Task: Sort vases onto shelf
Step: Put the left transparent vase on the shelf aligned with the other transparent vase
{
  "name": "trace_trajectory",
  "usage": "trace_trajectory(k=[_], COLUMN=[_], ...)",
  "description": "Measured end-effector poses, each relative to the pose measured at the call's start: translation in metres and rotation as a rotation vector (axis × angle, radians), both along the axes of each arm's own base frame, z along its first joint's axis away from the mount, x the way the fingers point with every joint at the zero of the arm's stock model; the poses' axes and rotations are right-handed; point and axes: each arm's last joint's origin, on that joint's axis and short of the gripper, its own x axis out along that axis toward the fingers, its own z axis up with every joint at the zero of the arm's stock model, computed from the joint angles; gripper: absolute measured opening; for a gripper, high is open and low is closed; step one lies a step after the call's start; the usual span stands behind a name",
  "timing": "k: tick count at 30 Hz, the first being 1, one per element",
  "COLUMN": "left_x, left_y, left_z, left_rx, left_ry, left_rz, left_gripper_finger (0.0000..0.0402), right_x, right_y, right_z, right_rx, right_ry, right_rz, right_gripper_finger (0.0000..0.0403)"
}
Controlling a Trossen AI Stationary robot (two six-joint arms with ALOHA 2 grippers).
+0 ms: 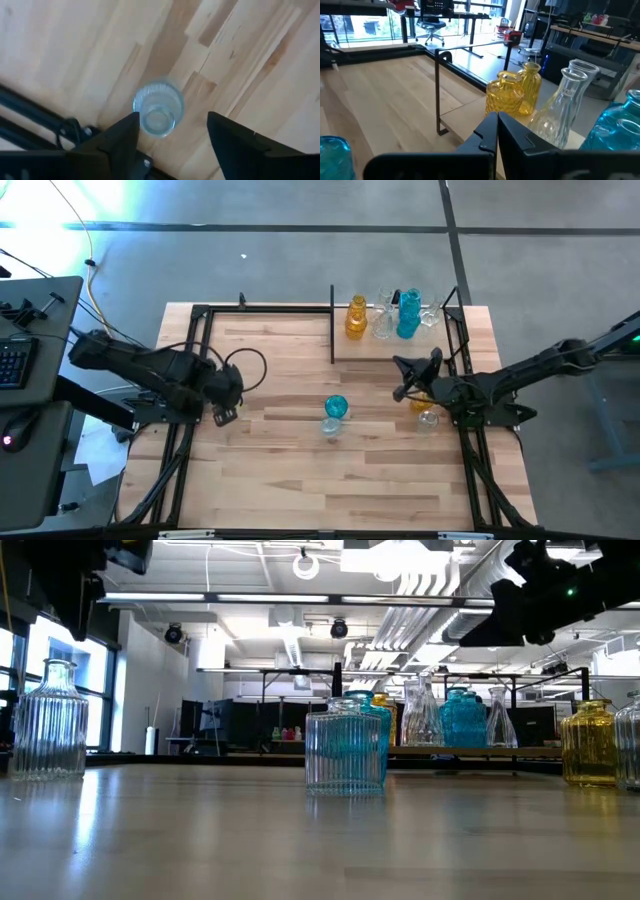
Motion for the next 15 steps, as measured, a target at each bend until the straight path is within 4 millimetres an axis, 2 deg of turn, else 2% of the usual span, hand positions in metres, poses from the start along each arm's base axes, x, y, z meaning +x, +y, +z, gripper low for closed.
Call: trace_trajectory(k=[8,15], left_x=[-0.004,-0.003], left_y=[0.009,0.009], left_z=[-0.030,-0.039], left_rx=[-0.050,-0.062], left_ry=[0.105,0.103], left_rz=[0.063,0.021], left_gripper_finger=[0.0241,0.0235], right_x=[0.000,0.000], right_y=[0.000,0.000], right_z=[0.000,0.000], right_rx=[0.001,0.004], right_ry=[-0.002,-0.004], right_rz=[-0.001,-0.001], right_gripper_finger=[0.0003,0.0003])
